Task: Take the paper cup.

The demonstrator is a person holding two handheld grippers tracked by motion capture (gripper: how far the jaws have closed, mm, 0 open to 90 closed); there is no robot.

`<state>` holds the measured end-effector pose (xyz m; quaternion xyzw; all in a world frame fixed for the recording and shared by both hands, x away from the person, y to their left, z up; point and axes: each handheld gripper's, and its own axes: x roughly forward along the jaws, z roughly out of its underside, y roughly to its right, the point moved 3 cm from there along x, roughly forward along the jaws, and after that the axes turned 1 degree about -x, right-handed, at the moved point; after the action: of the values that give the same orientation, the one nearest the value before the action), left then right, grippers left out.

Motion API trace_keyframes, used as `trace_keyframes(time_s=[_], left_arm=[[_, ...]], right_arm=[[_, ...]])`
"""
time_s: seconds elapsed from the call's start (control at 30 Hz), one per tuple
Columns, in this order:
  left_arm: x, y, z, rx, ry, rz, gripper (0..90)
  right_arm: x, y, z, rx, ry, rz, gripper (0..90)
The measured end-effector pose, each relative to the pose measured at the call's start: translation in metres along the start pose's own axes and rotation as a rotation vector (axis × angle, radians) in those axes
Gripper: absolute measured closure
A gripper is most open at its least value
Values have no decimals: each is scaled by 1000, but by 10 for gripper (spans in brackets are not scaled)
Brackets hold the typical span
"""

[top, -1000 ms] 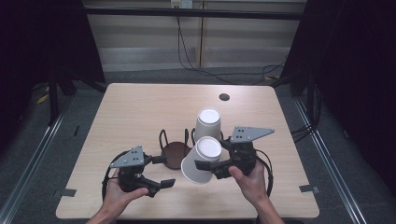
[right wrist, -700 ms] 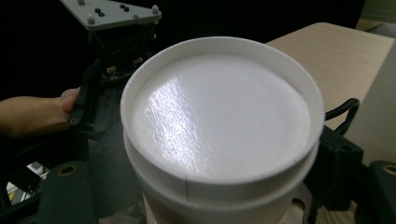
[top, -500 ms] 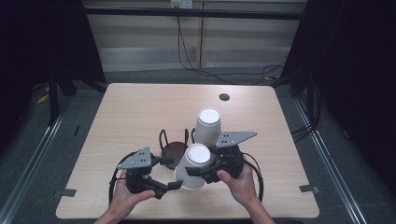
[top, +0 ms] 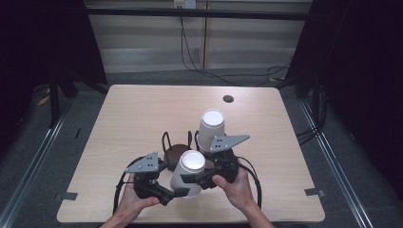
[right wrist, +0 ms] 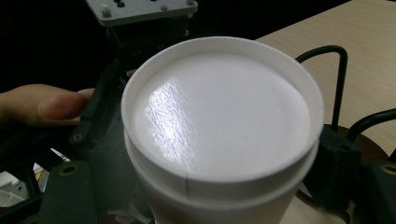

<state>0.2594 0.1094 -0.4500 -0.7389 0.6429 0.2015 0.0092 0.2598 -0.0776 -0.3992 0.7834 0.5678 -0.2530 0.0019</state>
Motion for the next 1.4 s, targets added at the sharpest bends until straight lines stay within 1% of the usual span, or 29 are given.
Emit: trace_keyframes(time_s=[0.07,0.13,0.3,0.37,0.43,0.53,0.6,0.73,0.8,0.87,0.93,1.0,1.07,1.1,1.13,1.17,1.2,1.27,1.3,1.33,1.37,1.4], left_arm=[[1,0,1,2,-2,-4,101],[2,0,1,3,-7,0,87],[6,1,4,2,-21,10,92],[9,2,6,3,-26,8,109],[10,2,7,6,-34,6,109],[11,2,8,2,-38,11,106],[10,2,8,-10,-36,11,104],[9,2,8,4,-41,5,127],[7,3,6,4,-64,0,142],[7,2,5,0,-81,5,150],[6,3,3,-1,-87,4,155],[5,4,2,3,-102,-3,161],[5,3,2,-5,-125,-8,164],[4,2,2,-4,-140,-2,165],[4,0,3,-6,-146,-7,167],[3,0,3,-10,-149,-12,168],[0,-2,3,-15,-161,-15,172],[-1,-3,2,-20,-162,-17,172],[-2,-4,3,-24,-167,-16,172],[-3,-5,3,-26,-179,-18,173],[-3,-5,4,-31,-189,-14,173],[-4,-6,4,-42,-213,-18,172]], right_arm=[[2,-1,0,2,-2,-5,240],[3,-1,0,3,-2,-10,239],[11,-4,1,5,-9,-30,240],[13,-6,1,-1,-12,-29,240],[13,-6,0,2,-7,-38,240],[13,-6,-1,6,-1,-37,240],[11,-7,-1,9,7,-37,240],[10,-6,-1,11,11,-39,240],[10,-6,0,12,13,-42,239],[10,-5,0,17,14,-47,235],[11,-6,-1,19,15,-48,229],[10,-5,-1,27,19,-61,223],[11,-4,0,27,25,-66,213],[11,-3,1,37,36,-70,180],[11,-2,1,49,39,-86,145],[11,-1,1,52,36,-89,147],[10,1,2,50,41,-68,142],[10,2,2,45,39,-67,143],[9,2,2,42,37,-58,142],[9,2,2,44,36,-50,142],[8,3,2,43,40,-52,142],[6,3,2,42,44,-48,141]])
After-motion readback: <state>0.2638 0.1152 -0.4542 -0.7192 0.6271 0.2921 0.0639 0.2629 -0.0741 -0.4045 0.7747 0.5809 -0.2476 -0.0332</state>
